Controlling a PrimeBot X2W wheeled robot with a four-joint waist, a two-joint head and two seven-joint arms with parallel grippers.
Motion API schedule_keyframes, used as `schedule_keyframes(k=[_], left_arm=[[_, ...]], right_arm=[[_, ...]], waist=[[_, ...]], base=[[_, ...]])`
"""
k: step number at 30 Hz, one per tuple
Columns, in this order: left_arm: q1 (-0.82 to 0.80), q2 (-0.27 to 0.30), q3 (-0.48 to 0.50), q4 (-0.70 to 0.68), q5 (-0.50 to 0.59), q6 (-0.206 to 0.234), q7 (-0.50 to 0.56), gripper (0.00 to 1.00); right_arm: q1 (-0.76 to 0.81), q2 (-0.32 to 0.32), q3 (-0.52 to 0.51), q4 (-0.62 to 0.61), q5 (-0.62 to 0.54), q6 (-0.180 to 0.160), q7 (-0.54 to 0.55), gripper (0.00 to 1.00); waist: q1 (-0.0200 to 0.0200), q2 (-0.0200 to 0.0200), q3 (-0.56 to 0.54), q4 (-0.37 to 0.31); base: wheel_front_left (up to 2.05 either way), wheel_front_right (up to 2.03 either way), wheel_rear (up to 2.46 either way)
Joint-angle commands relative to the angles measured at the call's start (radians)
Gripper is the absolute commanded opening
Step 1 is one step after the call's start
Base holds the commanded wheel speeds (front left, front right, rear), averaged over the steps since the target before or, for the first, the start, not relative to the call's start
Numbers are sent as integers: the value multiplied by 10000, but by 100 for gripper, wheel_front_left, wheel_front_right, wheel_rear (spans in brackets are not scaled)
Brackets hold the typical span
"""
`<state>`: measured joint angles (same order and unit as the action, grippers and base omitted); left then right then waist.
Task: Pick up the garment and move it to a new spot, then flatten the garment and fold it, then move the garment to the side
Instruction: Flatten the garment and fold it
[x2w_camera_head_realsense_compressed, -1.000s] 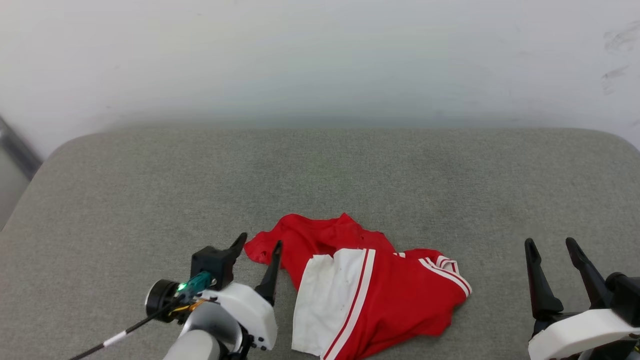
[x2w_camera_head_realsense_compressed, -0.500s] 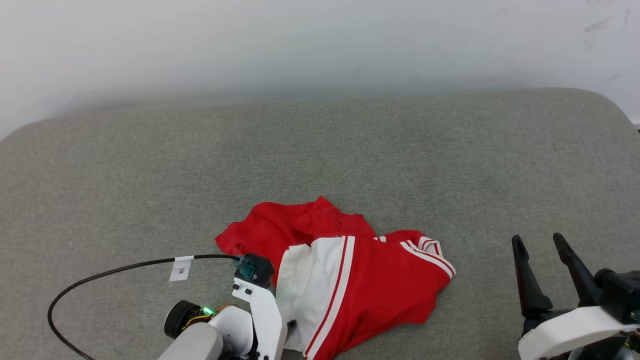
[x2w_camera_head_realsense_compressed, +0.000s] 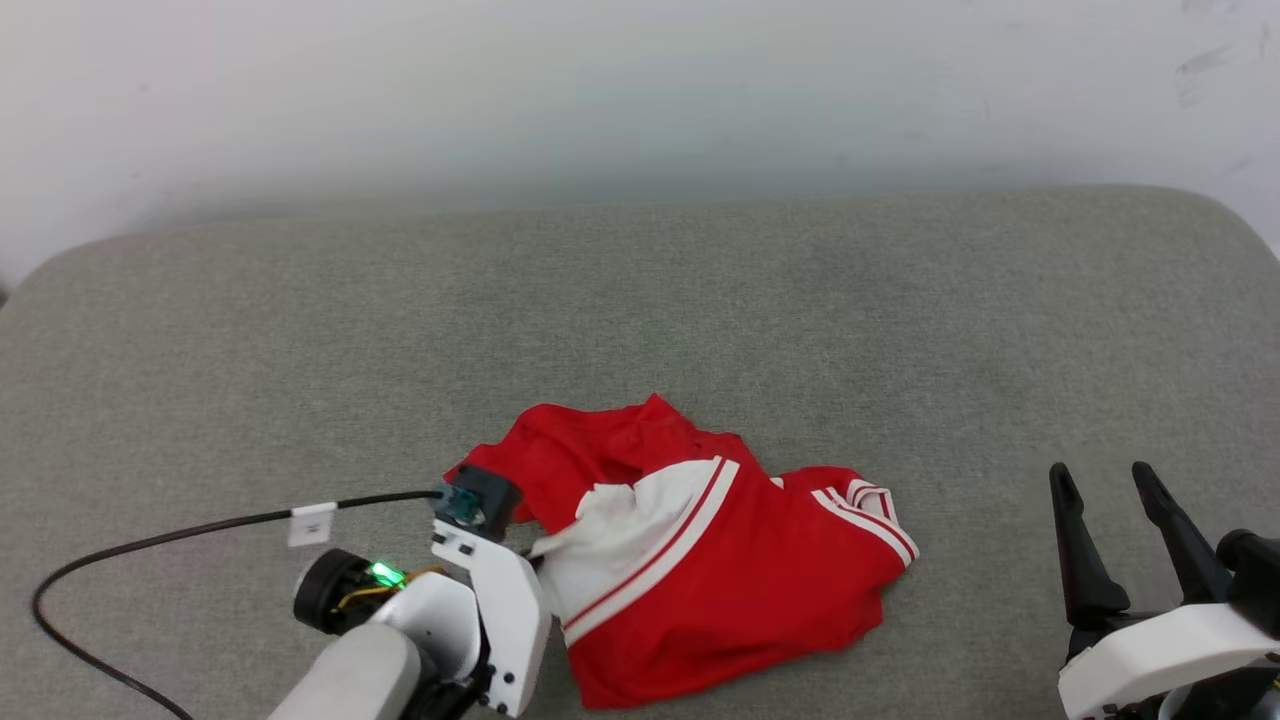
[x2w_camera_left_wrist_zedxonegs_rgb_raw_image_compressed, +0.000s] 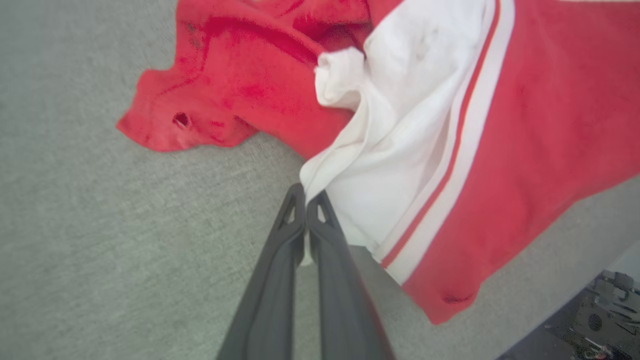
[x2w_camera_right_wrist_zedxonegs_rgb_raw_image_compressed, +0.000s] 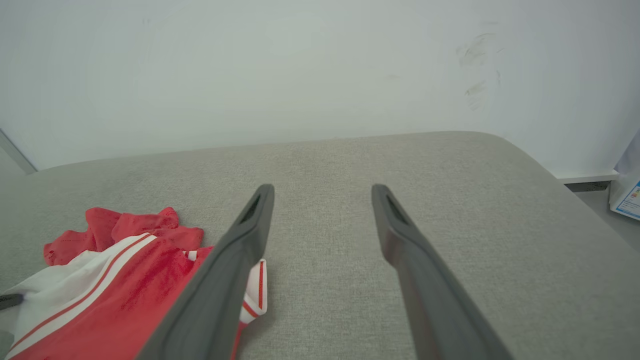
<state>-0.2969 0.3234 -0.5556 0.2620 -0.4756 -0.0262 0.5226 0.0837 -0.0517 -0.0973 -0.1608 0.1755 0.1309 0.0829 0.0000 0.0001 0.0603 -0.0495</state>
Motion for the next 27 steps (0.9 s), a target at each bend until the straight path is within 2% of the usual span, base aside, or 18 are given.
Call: schedule_keyframes(k=[1, 5, 6, 7, 13, 17, 20, 21, 22, 23, 27], left_arm=[[-73, 138, 215, -287, 128, 226, -336, 0], [349, 514, 1016, -1075, 127, 995, -1033, 0], [349, 514, 1016, -1075, 127, 995, -1033, 0], [663, 707, 1459, -1478, 20, 1421, -1225, 0], [2465, 1031, 2651, -1850, -636, 2580, -1306, 0], [3310, 864, 2947, -1394, -1137, 2815, -1215, 0], [3772, 590, 2986, -765, -1622, 2761, -1023, 0], [3800, 518, 2977, -581, -1704, 2744, -1064, 8], [3787, 383, 2981, -456, -1742, 2711, -1204, 84], [3707, 314, 2990, -411, -1721, 2663, -1411, 100], [3279, 136, 3093, -529, -1473, 2594, -2425, 100]], right_arm=[[41, 25, -32, -45, 45, -3, 36, 100], [127, 23, -160, -99, 93, -3, 118, 100], [127, 23, -160, -99, 93, -3, 118, 100], [158, 21, -210, -129, 123, -3, 127, 100], [174, 20, -247, -201, 215, -3, 215, 100], [144, 20, -219, -211, 235, -3, 227, 100], [134, 20, -199, -200, 255, -3, 259, 100], [134, 20, -186, -189, 265, -3, 272, 100], [138, 20, -190, -172, 265, -3, 272, 100], [164, 20, -197, -159, 243, -3, 284, 100], [296, 21, -289, -147, 190, -3, 341, 100]], waist=[[0, -1, -165, 224], [0, -1, -302, 562], [0, -1, -302, 562], [0, -1, -301, 683], [0, -1, -158, 867], [0, -1, -91, 850], [0, -1, -60, 809], [0, -1, -56, 787], [0, -1, -72, 775], [0, -1, -111, 773], [0, -1, -295, 785]], base=[[0, 0, 0], [0, 0, 0], [0, 0, 0], [0, 0, 0], [0, 0, 0], [0, 0, 0], [0, 0, 0], [0, 0, 0], [0, 0, 0], [0, 0, 0], [0, 0, 0]])
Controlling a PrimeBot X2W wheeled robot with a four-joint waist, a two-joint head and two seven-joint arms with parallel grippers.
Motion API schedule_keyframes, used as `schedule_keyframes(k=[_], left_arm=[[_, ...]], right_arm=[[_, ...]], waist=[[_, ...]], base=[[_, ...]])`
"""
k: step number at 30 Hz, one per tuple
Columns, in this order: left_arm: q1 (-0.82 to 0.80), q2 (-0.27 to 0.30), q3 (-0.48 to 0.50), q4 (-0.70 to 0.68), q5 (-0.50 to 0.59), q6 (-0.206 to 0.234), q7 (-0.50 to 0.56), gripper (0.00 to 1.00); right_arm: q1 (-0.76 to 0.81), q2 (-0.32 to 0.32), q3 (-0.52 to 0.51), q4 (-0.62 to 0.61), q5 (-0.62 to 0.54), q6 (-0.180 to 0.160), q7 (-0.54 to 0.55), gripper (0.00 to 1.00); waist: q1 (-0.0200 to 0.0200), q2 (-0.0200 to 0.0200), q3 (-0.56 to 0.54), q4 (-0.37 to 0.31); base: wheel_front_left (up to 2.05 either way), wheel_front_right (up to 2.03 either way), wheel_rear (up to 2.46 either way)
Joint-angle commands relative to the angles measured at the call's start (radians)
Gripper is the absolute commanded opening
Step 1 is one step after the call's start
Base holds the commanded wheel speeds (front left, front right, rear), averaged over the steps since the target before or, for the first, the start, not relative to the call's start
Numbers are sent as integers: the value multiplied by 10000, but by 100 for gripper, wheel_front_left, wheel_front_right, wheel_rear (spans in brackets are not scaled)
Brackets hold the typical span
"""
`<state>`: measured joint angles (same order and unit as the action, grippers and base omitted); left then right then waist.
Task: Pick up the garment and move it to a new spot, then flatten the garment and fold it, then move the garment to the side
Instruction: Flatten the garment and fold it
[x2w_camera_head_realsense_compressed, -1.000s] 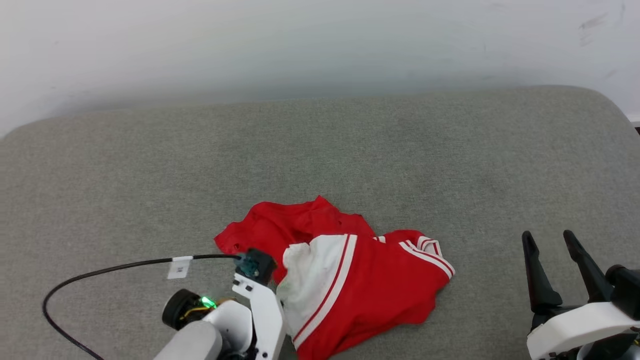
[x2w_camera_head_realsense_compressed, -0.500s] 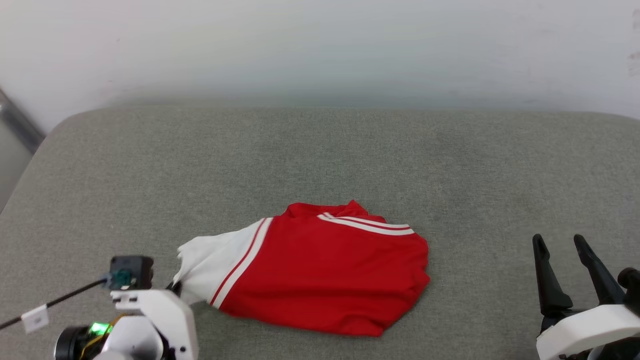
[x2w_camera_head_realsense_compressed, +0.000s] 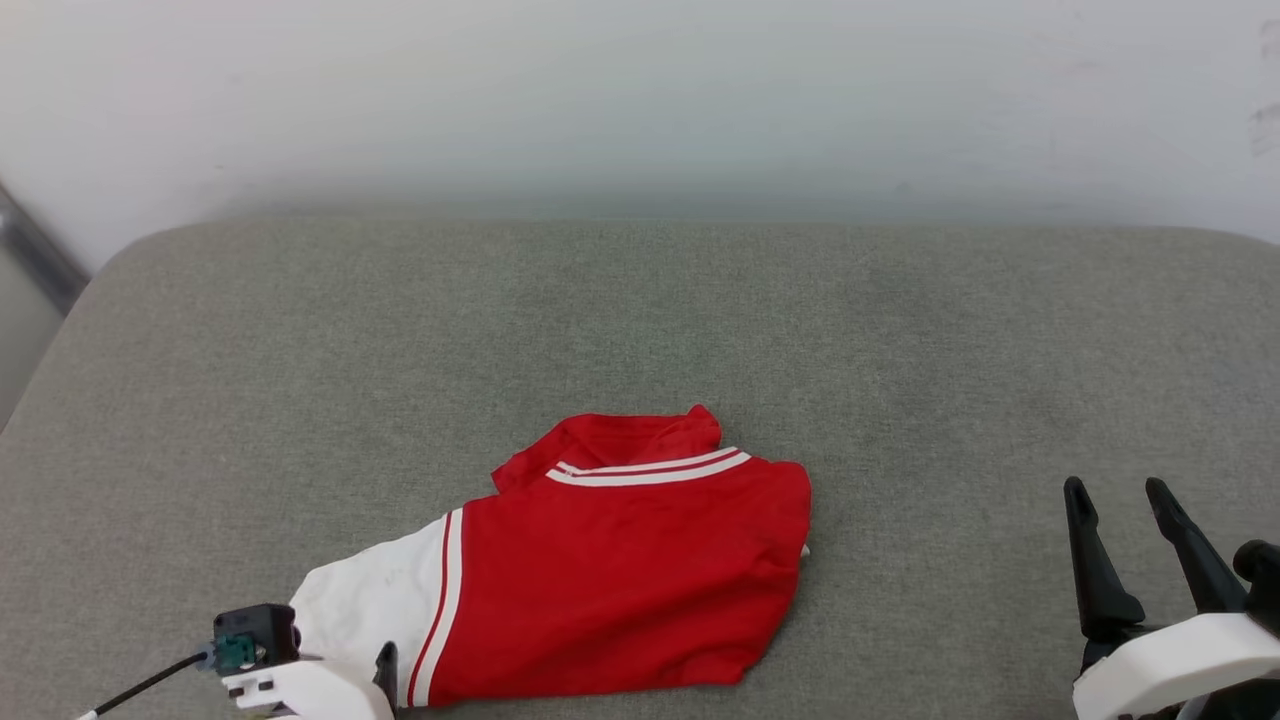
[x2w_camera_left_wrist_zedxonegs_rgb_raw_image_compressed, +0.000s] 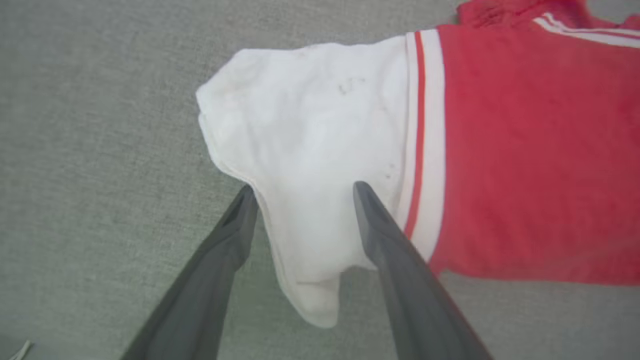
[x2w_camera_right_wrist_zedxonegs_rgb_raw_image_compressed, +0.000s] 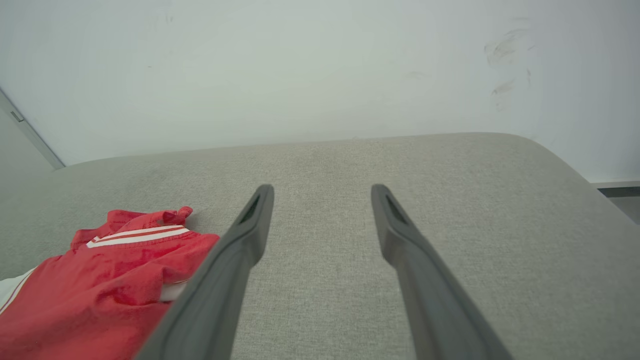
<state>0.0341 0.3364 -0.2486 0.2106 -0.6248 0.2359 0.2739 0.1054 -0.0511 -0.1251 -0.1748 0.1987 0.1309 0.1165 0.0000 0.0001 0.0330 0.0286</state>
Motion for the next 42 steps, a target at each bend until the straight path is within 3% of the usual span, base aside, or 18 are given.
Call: schedule_keyframes(k=[1, 9, 17, 23, 31, 42], left_arm=[[-104, 39, -12, -40, 148, -67, -117, 100], [-909, 157, -207, -961, 1292, -47, -2025, 100], [-1227, -236, -501, -1775, 1988, -64, -3879, 100], [-1455, -363, -839, -2270, 2223, -148, -4092, 100], [-2104, -531, -1215, -2663, 2467, -271, -4137, 100], [-2413, -753, -1390, -2142, 2352, -351, -4352, 100]], right_arm=[[117, 15, -20, 3, -42, -3, 31, 100], [274, 15, -96, 122, 53, -3, 144, 100], [16, 14, -418, 844, 751, -3, 857, 100], [-1160, 3, -80, 1866, 1307, -2, 2414, 100], [-3425, -714, 1390, 3531, 2177, -3, 4975, 100], [-5103, -1209, 3041, 6236, 2822, -3, 6611, 100]], waist=[[0, -1, -82, 3], [0, -1, -485, -78], [0, -1, -631, -96], [0, -1, -282, 108], [0, -1, 766, 1042], [0, -1, 1370, 1853]], base=[[0, 0, 0], [0, 0, 0], [0, 0, 0], [0, 0, 0], [0, 0, 0], [0, 0, 0]])
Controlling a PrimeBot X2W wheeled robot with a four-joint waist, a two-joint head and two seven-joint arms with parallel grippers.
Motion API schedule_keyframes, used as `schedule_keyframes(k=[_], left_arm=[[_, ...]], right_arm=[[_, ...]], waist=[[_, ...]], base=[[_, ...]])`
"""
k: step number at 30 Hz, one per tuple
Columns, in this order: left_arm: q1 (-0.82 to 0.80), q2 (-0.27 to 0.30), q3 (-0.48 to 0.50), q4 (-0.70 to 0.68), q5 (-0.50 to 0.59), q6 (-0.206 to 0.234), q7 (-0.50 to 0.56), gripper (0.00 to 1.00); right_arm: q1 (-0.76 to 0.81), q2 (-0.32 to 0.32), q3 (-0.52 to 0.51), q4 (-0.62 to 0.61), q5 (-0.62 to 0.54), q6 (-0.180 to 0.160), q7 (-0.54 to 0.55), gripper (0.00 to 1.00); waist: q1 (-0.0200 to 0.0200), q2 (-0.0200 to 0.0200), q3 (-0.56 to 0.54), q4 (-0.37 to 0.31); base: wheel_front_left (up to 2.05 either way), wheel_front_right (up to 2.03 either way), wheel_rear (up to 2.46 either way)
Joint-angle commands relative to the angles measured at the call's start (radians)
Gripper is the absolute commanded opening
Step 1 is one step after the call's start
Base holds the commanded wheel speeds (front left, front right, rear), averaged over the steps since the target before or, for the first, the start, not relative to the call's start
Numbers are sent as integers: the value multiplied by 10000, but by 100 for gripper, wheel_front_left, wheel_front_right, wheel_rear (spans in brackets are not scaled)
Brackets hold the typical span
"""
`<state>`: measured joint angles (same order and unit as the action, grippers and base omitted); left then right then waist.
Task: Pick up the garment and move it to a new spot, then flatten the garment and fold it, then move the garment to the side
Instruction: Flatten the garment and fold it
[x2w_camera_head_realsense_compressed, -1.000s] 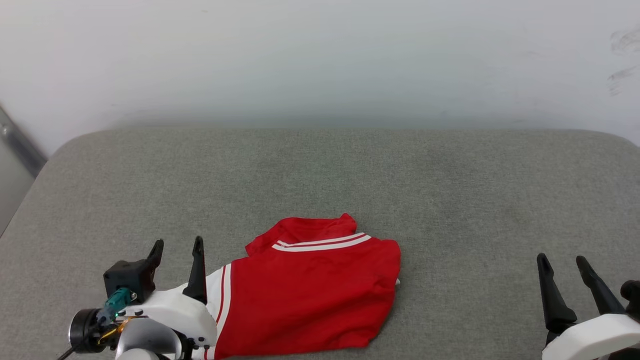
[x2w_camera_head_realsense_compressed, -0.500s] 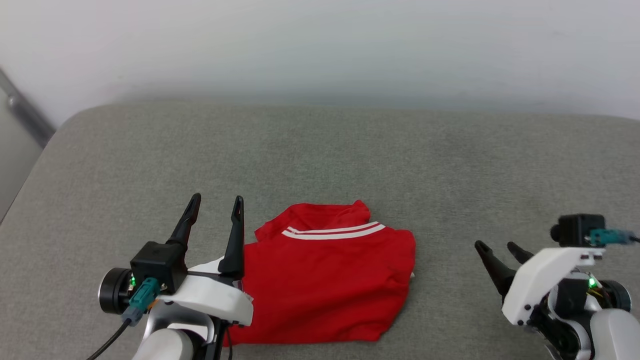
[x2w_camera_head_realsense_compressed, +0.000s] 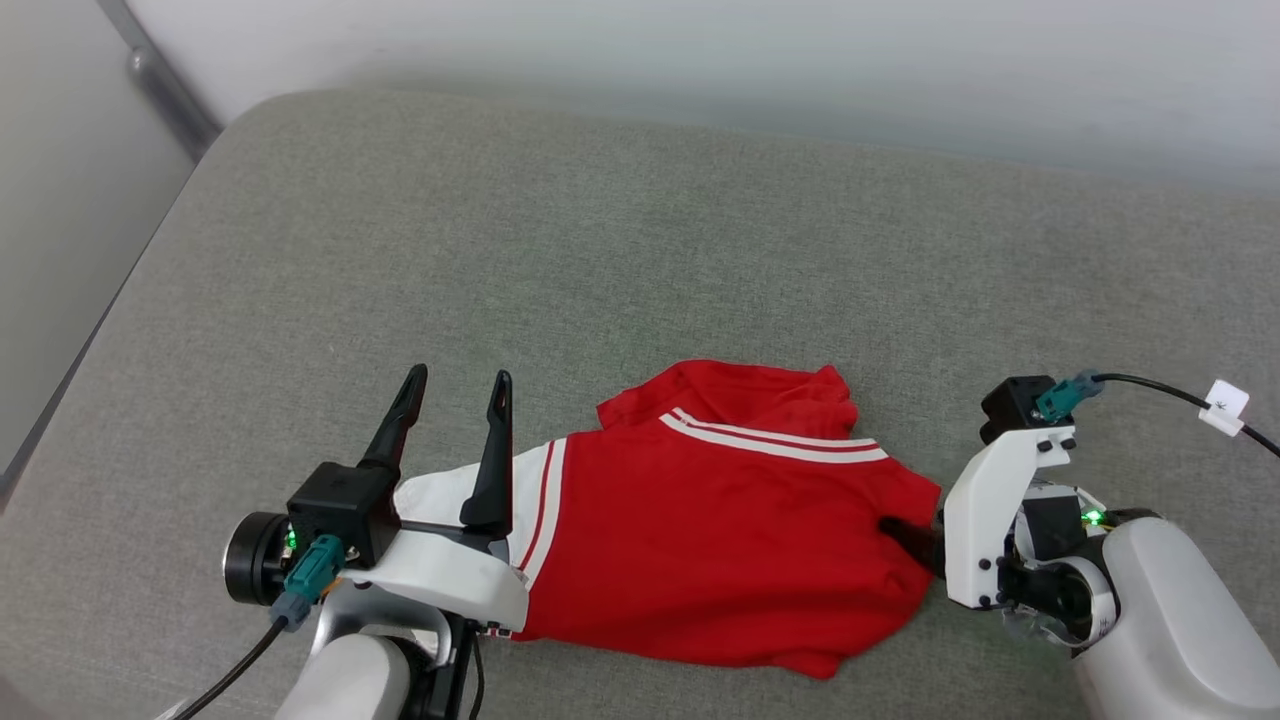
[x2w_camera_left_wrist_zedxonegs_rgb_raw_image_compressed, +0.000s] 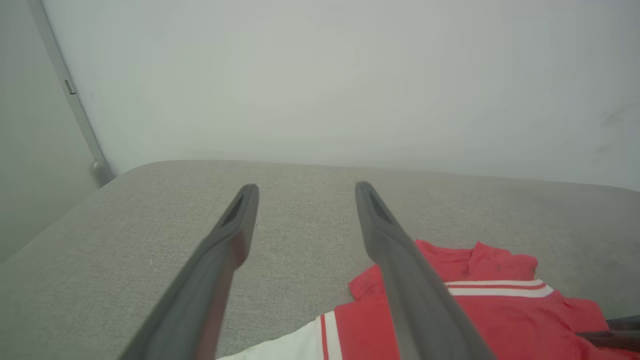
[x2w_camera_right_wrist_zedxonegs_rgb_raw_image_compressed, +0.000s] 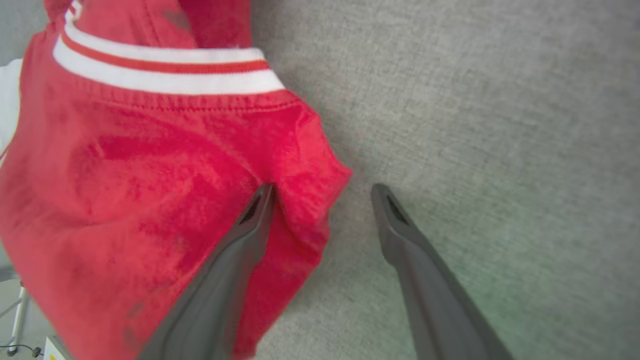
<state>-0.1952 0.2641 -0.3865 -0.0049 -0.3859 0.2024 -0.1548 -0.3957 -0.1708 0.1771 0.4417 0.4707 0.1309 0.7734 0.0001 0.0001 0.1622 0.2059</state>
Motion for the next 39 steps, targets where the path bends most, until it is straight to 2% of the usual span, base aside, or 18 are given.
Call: schedule_keyframes(k=[1, 3, 4, 5, 14, 17, 20, 23, 24, 26, 32, 33, 34, 35, 39], left_arm=[[-134, -37, -9, 65, -31, -24, -75, 100], [-134, -50, -23, 153, -56, -17, -97, 100], [-126, -45, -38, 208, -59, -6, -72, 100], [-118, -46, -39, 243, -61, 11, -64, 100], [55, 73, -66, 354, -116, 59, 7, 100], [154, 137, -41, 325, -150, 92, 66, 100], [310, 196, -37, 315, -195, 158, 118, 100], [470, 240, -23, 286, -242, 210, 174, 100], [470, 240, -23, 286, -242, 210, 174, 100], [580, 254, -32, 294, -298, 234, 215, 100], [904, 327, -6, 370, -443, 302, 334, 100], [941, 335, -1, 376, -468, 317, 349, 100], [975, 335, -9, 381, -470, 332, 374, 100], [1009, 350, -17, 385, -468, 344, 396, 100], [1104, 400, 1, 418, -540, 362, 451, 100]], right_arm=[[-80, 21, 117, 332, 172, -3, 185, 100], [-15, 25, 352, 711, 260, -3, 304, 100], [-33, 19, 417, 825, 347, -3, 302, 31], [-98, -24, 471, 845, 385, -3, 174, 0], [-1176, -842, 739, -232, 130, -3, -1620, 0], [-1186, -1096, 398, -832, -168, -5, -2106, 0], [-494, -1102, -188, -1701, -603, -3, -2447, 0], [717, -809, -882, -2693, -893, -3, -2416, 0], [717, -809, -882, -2693, -893, -3, -2416, 0], [1796, -578, -1498, -3262, -1103, -3, -2341, 0], [4917, 728, -2961, -3781, -987, -3, -2179, 2], [5286, 841, -3055, -3654, -974, -3, -2254, 15], [5597, 963, -3107, -3489, -859, -3, -2368, 63], [5812, 1049, -3121, -3329, -770, -3, -2509, 100], [5979, 1148, -3098, -3132, -491, -3, -3448, 100]], waist=[[-1, -1, 84, 95], [-1, -1, 77, 100], [-1, -1, 63, 88], [-1, -1, 37, 65], [-1, -1, -462, -534], [-1, -1, -663, -776], [-1, -1, -873, -1003], [-1, -1, -1035, -1206], [-1, -1, -1035, -1206], [-1, -1, -1135, -1292], [-1, -1, -1418, -1533], [-1, -1, -1446, -1569], [-1, -1, -1470, -1591], [-1, -1, -1494, -1620], [-1, -1, -1607, -1713]], base=[[0, 0, 0], [0, 0, 0], [0, 0, 0], [0, 0, 0], [0, 0, 0], [0, 0, 0], [0, 0, 0], [0, 0, 0], [0, 0, 0], [0, 0, 0], [0, 0, 0], [0, 0, 0], [0, 0, 0], [0, 0, 0], [0, 0, 0]])
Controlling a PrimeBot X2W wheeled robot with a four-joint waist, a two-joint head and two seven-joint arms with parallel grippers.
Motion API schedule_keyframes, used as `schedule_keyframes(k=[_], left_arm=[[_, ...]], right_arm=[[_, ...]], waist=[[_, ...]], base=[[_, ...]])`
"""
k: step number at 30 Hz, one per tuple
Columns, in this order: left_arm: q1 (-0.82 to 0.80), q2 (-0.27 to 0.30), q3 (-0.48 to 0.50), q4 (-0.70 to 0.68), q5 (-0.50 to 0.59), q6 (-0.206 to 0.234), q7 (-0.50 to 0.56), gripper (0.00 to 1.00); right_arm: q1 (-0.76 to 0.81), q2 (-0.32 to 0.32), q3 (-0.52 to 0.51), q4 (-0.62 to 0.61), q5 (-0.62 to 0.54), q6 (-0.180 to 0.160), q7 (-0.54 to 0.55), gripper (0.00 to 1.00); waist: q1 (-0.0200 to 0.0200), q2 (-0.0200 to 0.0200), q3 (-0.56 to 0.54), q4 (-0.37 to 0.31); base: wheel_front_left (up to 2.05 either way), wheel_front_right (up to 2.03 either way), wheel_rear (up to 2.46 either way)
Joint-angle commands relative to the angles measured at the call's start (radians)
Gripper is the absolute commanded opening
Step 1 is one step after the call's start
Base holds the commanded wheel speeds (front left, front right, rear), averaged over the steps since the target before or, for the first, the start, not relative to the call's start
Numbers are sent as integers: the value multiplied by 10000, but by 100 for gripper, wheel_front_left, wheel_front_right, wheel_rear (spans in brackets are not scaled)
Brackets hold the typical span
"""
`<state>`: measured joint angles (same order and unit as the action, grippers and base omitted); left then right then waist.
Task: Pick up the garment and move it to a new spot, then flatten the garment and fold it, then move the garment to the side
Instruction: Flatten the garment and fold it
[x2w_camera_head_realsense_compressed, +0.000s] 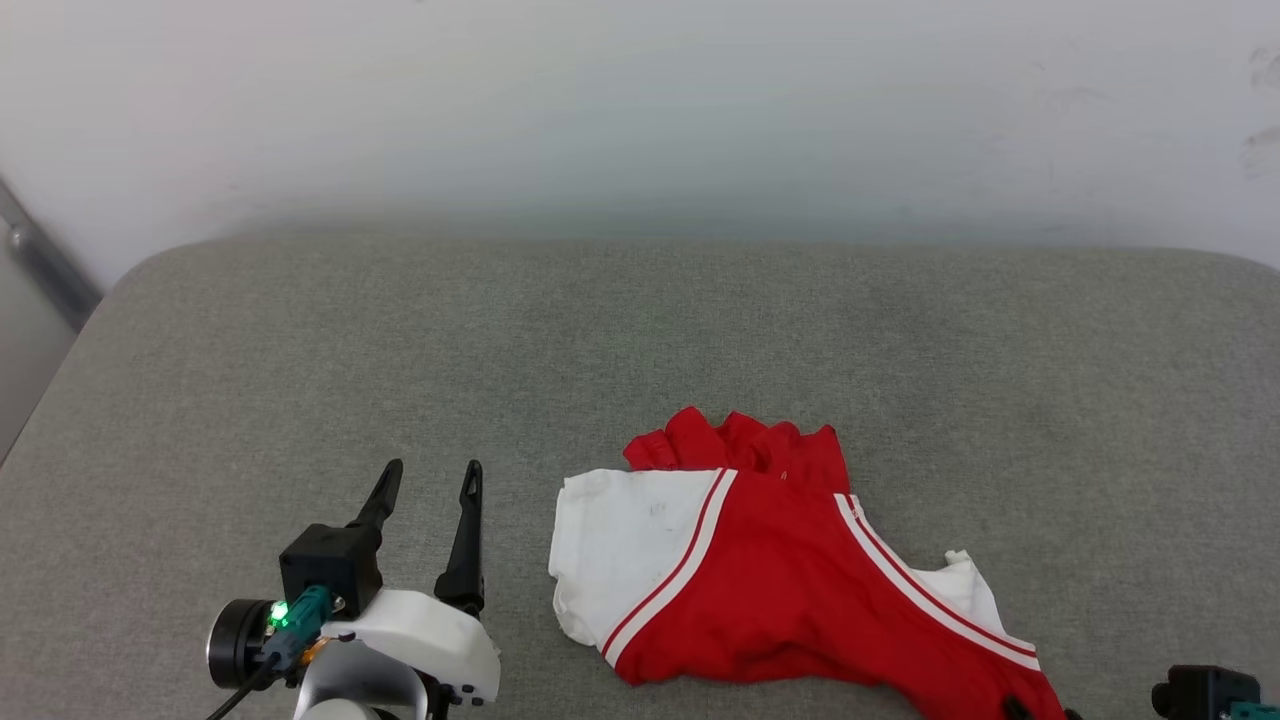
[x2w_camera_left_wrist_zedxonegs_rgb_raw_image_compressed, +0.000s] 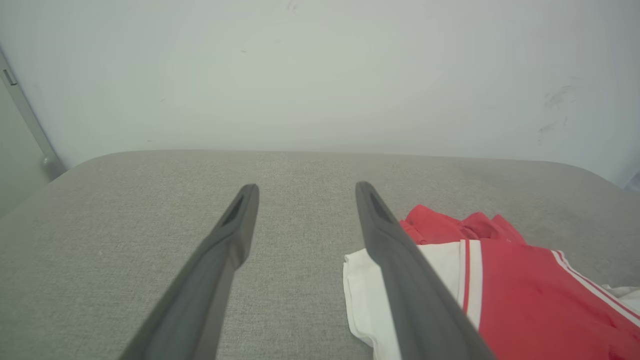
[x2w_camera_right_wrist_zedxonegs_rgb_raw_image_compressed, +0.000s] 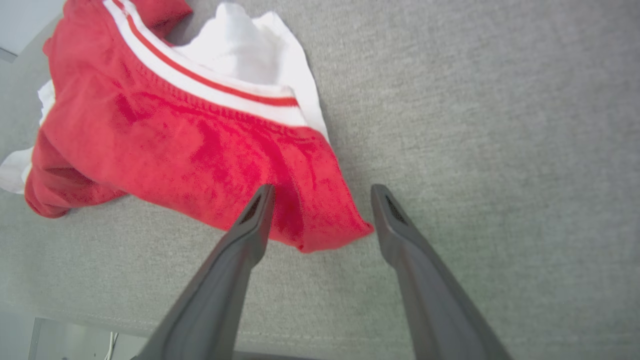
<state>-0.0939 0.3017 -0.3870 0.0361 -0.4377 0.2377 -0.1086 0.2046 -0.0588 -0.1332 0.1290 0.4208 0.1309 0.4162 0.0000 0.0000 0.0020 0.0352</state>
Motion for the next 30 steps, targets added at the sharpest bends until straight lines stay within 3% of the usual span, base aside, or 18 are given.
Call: schedule_keyframes(k=[1, 6, 10, 19, 30], left_arm=[[94, 27, -7, 9, -26, 19, -3, 100], [138, 41, -60, -6, -23, 62, 38, 100], [86, -3, -112, -69, -56, 56, 33, 100], [-502, 120, -223, -331, 141, -72, 23, 100], [-1181, -97, -408, -266, 239, -187, -219, 100]], right_arm=[[-57, 47, -9, -112, 53, -3, -145, 100], [-335, -86, -163, -1063, 108, -3, -768, 100], [-972, -657, -546, -1356, -90, -2, 75, 100], [-2828, -2192, 502, 223, 76, -3, 2746, 100], [-4106, -2579, 2128, 2684, 488, -3, 4427, 100]], waist=[[0, 0, -24, -17], [0, 0, -130, -63], [0, 0, -153, -14], [0, 0, 542, 561], [0, 0, 1457, 1148]], base=[[0, 0, 0], [0, 0, 0], [0, 0, 0], [0, 0, 0], [0, 0, 0]])
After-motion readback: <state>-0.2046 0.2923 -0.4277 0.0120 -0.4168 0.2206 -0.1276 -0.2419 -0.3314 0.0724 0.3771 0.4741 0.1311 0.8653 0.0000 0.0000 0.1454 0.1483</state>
